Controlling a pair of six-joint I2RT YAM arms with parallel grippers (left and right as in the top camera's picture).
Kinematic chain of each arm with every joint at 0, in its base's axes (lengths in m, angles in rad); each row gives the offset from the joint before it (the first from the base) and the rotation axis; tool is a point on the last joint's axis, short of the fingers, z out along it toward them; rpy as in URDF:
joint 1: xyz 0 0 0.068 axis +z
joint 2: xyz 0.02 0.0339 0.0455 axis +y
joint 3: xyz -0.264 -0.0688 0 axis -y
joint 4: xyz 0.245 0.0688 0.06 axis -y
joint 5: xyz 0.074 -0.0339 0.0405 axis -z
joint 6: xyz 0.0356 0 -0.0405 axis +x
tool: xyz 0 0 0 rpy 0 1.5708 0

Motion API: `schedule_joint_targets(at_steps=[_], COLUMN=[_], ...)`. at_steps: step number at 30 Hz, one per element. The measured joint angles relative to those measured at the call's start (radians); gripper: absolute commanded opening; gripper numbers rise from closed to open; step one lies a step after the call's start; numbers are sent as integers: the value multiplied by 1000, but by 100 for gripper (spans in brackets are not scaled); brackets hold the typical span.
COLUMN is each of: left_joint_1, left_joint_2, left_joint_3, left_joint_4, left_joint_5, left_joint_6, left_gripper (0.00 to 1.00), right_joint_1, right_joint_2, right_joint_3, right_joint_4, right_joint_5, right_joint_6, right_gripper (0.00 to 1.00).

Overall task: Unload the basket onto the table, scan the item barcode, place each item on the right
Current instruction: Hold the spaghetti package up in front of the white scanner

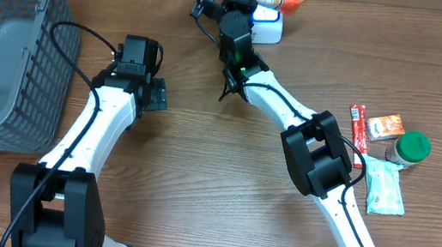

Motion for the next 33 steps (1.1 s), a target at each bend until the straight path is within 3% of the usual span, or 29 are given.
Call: schedule_joint_targets(at_steps=[20,30,33], left_joint_1=[0,0,0], left_joint_2=[0,0,0], left_joint_3=[0,0,0], left_joint_4=[0,0,0], left_joint_5=[0,0,0], left_joint_6=[0,0,0], left_gripper=[100,100,100], right_joint_1=[-12,-10,-4], right_joint_2=[0,0,-6], right_joint_3=[0,3,5], right_joint_4=[-76,64,29], right_joint_5=[-60,-37,0], right_joint_6=[124,135,143], right_gripper=[6,7,5])
